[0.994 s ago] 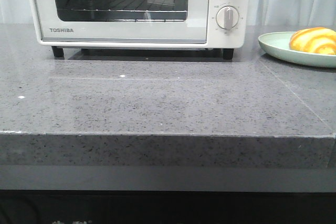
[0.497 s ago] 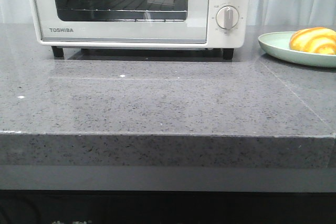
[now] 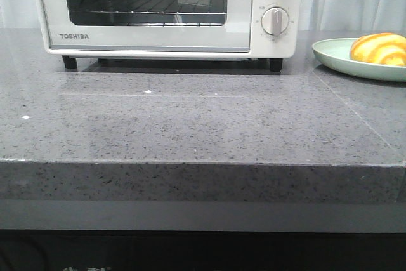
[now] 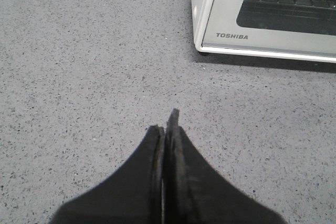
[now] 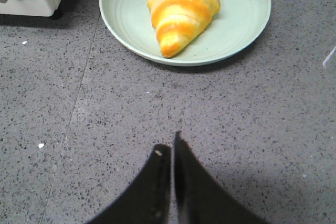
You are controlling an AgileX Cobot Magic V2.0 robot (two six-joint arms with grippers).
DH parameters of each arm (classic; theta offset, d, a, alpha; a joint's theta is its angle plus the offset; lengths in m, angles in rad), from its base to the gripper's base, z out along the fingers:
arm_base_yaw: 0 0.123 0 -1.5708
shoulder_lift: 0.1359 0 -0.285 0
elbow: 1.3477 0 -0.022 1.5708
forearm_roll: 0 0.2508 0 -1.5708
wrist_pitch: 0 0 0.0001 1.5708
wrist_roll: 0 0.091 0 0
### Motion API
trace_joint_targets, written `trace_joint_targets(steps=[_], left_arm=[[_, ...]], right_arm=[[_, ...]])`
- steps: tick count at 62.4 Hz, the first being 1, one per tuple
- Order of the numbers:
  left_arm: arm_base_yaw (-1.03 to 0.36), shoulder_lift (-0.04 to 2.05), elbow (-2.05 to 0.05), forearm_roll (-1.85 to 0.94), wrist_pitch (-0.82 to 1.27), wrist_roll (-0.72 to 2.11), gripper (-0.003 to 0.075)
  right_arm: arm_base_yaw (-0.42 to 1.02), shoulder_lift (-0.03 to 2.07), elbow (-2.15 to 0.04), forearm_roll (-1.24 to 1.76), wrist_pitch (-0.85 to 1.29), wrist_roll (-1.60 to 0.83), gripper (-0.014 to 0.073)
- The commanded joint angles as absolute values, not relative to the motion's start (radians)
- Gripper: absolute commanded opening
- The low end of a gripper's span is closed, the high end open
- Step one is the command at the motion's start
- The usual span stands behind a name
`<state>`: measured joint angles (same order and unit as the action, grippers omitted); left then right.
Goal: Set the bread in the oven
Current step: 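Hook the left gripper on the oven door top and pull it down open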
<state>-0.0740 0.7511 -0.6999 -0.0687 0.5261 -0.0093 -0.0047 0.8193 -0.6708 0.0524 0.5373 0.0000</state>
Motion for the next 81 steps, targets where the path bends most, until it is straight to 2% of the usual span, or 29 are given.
trace_joint_targets(steps=[1,4,6,9,13,24,44,62,81], left_arm=[[-0.082,0.752,-0.726,-0.07,0.452,-0.012,-0.0018],[-0.082,0.752,-0.726,-0.07,0.443,-0.007,-0.0018],[-0.082,0.752,-0.726,-0.07,0.433,0.0,-0.0018],[-0.084,0.752,-0.726,-0.073,0.41,0.0,-0.0018],[-0.096,0.752,-0.729,-0.088,0.371,0.023,-0.0018],[-0.212,0.788,-0.768,-0.128,0.282,0.066,-0.0018],[-0.436,1.024,-0.905,-0.128,-0.006,0.066,-0.0018],[-0.512,1.285,-1.091,-0.121,-0.171,0.066,-0.0018],[-0.519,1.477,-1.247,-0.11,-0.174,0.066,-0.0018]], right_arm=[[-0.005,0.817,-0.707,0.037,0.475,0.0,0.0242],[-0.005,0.817,-0.707,0.037,0.475,0.0,0.0402],[-0.005,0.817,-0.707,0.037,0.475,0.0,0.0476],[-0.005,0.817,-0.707,0.037,0.475,0.0,0.0582],[-0.005,0.817,-0.707,0.037,0.475,0.0,0.0668],[-0.005,0.817,-0.707,0.037,0.475,0.0,0.0643],[-0.005,0.817,-0.707,0.037,0.475,0.0,0.0643],[-0.005,0.817,-0.707,0.037,0.475,0.0,0.0643],[-0.005,0.817,-0.707,0.037,0.475,0.0,0.0643]])
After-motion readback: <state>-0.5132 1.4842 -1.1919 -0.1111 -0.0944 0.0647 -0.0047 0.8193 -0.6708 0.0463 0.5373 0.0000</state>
